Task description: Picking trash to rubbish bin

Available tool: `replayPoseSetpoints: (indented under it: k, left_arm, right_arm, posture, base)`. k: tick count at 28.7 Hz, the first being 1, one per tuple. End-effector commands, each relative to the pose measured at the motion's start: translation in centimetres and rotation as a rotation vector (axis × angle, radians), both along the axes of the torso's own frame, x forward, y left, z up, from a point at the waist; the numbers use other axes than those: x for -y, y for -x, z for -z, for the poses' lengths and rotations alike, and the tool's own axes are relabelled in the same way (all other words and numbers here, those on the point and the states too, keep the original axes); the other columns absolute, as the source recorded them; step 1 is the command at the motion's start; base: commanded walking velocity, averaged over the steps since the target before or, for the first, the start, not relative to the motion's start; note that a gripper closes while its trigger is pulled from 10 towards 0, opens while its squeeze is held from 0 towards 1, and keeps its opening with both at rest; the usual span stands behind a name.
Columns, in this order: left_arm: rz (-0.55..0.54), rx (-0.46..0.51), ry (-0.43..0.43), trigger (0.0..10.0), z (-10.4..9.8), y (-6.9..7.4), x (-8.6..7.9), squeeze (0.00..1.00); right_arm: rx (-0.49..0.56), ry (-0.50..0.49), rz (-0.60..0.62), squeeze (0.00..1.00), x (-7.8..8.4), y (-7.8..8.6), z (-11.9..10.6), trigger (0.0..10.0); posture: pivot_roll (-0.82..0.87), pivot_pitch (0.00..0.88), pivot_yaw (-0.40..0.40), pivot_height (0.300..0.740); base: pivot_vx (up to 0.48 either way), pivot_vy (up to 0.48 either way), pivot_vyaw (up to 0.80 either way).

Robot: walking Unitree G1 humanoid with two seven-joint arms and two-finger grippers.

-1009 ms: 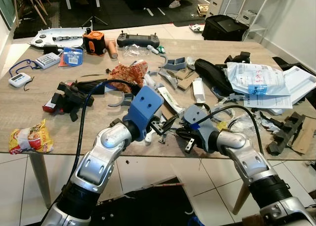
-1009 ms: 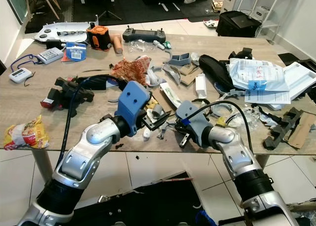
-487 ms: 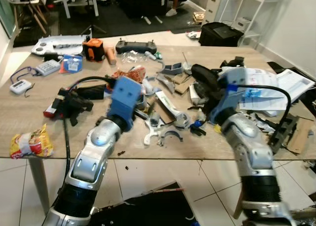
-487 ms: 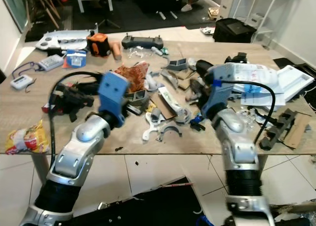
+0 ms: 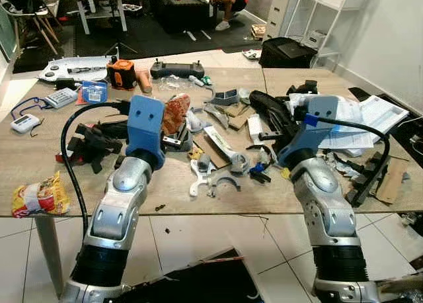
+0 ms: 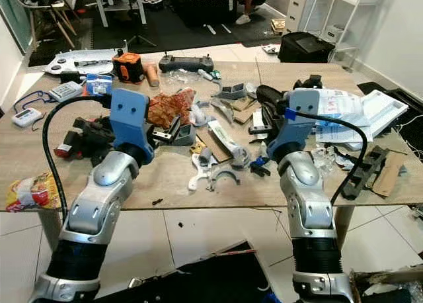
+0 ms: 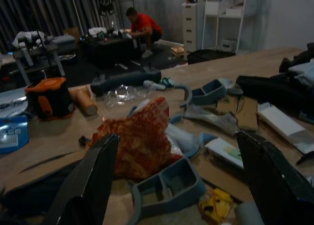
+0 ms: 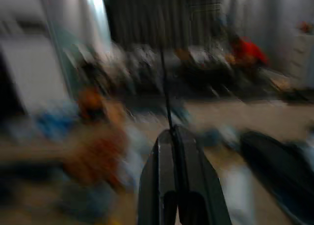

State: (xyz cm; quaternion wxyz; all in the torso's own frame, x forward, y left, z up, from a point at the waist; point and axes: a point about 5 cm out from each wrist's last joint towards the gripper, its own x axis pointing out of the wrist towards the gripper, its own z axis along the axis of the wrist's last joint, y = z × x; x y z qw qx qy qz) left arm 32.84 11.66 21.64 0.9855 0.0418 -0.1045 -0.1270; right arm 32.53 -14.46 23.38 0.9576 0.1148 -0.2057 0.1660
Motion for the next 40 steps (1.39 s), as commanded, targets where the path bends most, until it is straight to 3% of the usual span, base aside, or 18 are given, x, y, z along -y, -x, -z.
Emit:
replayPoseSetpoints:
  k: [1,2,4,5,6,7,9,16,25,26,27,28,29,30,32,35,40]
  left_arm:
    - [0.017,0.026,0.032,10.0,-0.3,0.2,0.3,0.0]
    - [0.017,0.026,0.032,10.0,-0.3,0.2,0.3,0.0]
    - [0.028,0.03,0.068,10.0,-0.4,0.4,0.4,0.0]
    - [0.028,0.03,0.068,10.0,-0.4,0.4,0.4,0.0]
    - [0.028,0.029,0.075,10.0,-0.5,0.3,0.4,0.0]
    - [0.028,0.029,0.075,10.0,-0.5,0.3,0.4,0.0]
    - [0.026,0.026,0.075,10.0,-0.5,0.2,0.5,0.0]
    - [0.032,0.03,0.078,10.0,-0.8,-0.3,0.8,0.0]
    - [0.029,0.023,0.077,10.0,-0.8,-0.3,0.8,0.0]
    - [0.032,0.02,0.074,10.0,-0.8,-0.3,0.8,0.0]
    - [0.038,0.016,0.07,10.0,-0.8,-0.3,0.9,0.0]
    - [0.038,0.016,0.07,10.0,-0.8,-0.3,0.9,0.0]
    - [0.052,0.006,0.062,10.0,-0.7,-0.3,1.0,0.0]
    - [0.052,0.006,0.062,10.0,-0.7,-0.3,1.0,0.0]
    - [0.063,-0.013,0.059,10.0,-0.5,-0.3,1.1,0.0]
    - [0.059,-0.006,0.06,10.0,-0.6,-0.3,1.1,0.0]
    - [0.051,-0.001,0.059,10.0,-0.6,-0.5,1.1,0.0]
  right_arm:
    - [0.105,-0.203,-0.081,0.0,0.4,0.9,-1.8,10.0]
    - [0.105,-0.203,-0.081,0.0,0.4,0.9,-1.8,10.0]
    - [0.124,-0.611,-0.307,0.0,0.3,1.7,-3.3,10.0]
    - [0.124,-0.611,-0.307,0.0,0.3,1.7,-3.3,10.0]
    - [0.134,-0.774,-0.444,0.0,0.1,2.1,-4.0,10.0]
    - [0.134,-0.774,-0.444,0.0,0.1,2.1,-4.0,10.0]
    - [0.161,-0.857,-0.605,0.0,-0.6,2.9,-4.8,10.0]
    - [0.137,-0.764,-0.619,0.0,-1.1,2.5,-4.6,10.0]
    - [0.102,-0.761,-0.589,0.0,0.0,2.2,-4.5,10.0]
    - [0.045,-0.678,-0.51,0.0,0.4,1.5,-4.2,10.0]
    - [-0.036,-0.533,-0.347,0.0,1.0,0.4,-3.5,10.0]
    - [-0.036,-0.533,-0.347,0.0,1.0,0.4,-3.5,10.0]
    - [-0.109,-0.412,-0.171,0.0,2.3,-0.7,-2.6,10.0]
    - [-0.109,-0.412,-0.171,0.0,2.3,-0.7,-2.6,10.0]
    - [-0.103,-0.309,0.055,0.0,4.6,-1.4,-2.5,10.0]
    - [-0.067,-0.27,0.129,0.0,5.3,-1.1,-3.1,10.0]
    - [-0.053,-0.194,0.188,0.0,5.0,-0.8,-3.0,10.0]
  posture:
    - [0.01,0.07,-0.021,0.74]
    - [0.01,0.07,-0.021,0.74]
    - [0.01,0.085,-0.022,0.74]
    - [0.01,0.085,-0.022,0.74]
    - [0.01,0.09,-0.018,0.74]
    - [0.01,0.09,-0.018,0.74]
    - [0.01,0.09,-0.018,0.74]
    - [0.0,0.099,-0.009,0.74]
    - [0.0,0.109,-0.011,0.74]
    - [0.0,0.111,-0.012,0.74]
    - [0.0,0.109,-0.009,0.74]
    - [0.0,0.109,-0.009,0.74]
    - [-0.01,0.107,-0.006,0.74]
    - [-0.01,0.107,-0.006,0.74]
    - [-0.01,0.11,-0.006,0.74]
    - [-0.01,0.11,-0.006,0.74]
    - [-0.01,0.11,-0.004,0.74]
  base:
    - [0.0,0.0,0.0]
    - [0.0,0.0,0.0]
    - [0.0,0.0,0.0]
    - [0.0,0.0,0.0]
    - [0.0,0.0,0.0]
    - [0.0,0.0,0.0]
    - [0.0,0.0,0.0]
    - [0.0,0.0,0.0]
    - [0.0,0.0,0.0]
    - [0.0,0.0,0.0]
    - [0.0,0.0,0.0]
    - [0.0,0.0,0.0]
    - [0.0,0.0,0.0]
    - [0.0,0.0,0.0]
    - [0.0,0.0,0.0]
    - [0.0,0.0,-0.15]
    - [0.0,0.0,-0.73]
